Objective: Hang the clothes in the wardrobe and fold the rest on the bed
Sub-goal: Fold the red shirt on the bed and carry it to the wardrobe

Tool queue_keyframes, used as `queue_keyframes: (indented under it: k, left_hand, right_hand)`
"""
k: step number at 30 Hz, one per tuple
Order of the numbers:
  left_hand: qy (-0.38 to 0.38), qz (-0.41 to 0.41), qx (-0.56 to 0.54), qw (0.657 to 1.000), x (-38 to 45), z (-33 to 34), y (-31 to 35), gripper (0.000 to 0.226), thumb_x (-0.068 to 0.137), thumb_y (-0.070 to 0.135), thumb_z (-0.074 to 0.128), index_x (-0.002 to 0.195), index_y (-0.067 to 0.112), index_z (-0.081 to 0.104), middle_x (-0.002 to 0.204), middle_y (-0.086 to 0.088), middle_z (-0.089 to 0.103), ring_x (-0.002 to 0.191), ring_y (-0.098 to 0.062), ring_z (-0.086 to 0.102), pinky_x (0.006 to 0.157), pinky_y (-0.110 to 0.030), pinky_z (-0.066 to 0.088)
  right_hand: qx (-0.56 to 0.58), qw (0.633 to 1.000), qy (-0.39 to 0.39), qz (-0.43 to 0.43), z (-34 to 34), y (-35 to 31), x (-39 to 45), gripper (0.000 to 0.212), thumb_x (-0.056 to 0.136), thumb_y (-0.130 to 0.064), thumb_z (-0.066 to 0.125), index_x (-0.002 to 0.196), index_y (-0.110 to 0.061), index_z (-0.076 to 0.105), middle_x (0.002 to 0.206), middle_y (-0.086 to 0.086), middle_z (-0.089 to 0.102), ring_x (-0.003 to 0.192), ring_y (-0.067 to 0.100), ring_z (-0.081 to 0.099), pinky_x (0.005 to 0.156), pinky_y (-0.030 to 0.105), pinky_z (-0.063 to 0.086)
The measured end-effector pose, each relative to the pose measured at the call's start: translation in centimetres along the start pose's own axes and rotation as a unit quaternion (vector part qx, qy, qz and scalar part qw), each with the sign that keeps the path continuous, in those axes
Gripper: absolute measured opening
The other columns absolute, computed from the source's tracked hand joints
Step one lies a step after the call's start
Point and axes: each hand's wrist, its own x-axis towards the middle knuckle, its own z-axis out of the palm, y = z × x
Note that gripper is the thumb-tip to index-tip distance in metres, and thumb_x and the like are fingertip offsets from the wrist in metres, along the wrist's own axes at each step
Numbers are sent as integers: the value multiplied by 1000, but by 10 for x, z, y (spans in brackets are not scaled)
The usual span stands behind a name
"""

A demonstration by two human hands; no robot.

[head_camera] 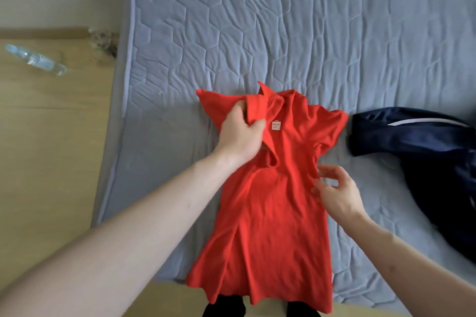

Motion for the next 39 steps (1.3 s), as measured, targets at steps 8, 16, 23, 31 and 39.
queue_keyframes:
  k: [8,16,23,31,39]
  left_hand:
    - [-199,-79,-48,976,-8,121,35,45,94,6,57,138,16,55,109,-7,73,84,-23,78,92,-35,60]
    - [11,-119,101,988,-85,56,-64,43,86,11,72,127,12,61,127,-8,60,97,-19,65,99,-31,48]
    - [-168,-313,320,878,-206,-45,-197,70,80,45,77,140,18,53,137,-2,63,127,-23,60,104,-30,44]
    - [-124,-66,355,924,-270,-9,-178,15,77,26,69,82,13,61,93,-1,60,88,-27,64,75,-39,49]
    - [-254,132,212,935,-308,79,-106,20,88,22,58,106,28,53,117,14,49,101,-11,58,83,-30,51]
  right_hand:
    - [-6,1000,9,-1,-49,19,-10,26,95,-7,61,111,-27,66,114,-10,69,71,13,74,70,33,58]
    - [-31,999,-23,26,-58,55,-32,24,95,-14,65,115,-28,64,114,-17,67,73,7,74,81,40,61]
    - [-94,991,-72,56,-36,85,-57,27,90,-13,66,112,-30,63,112,-13,70,85,20,73,87,42,59]
    - [-186,970,-113,110,-32,115,-88,40,90,-15,66,129,-18,56,120,0,65,111,27,66,98,42,53]
    - [40,958,-132,252,-56,125,-88,19,98,-10,65,116,-11,68,92,9,73,76,24,65,67,35,52]
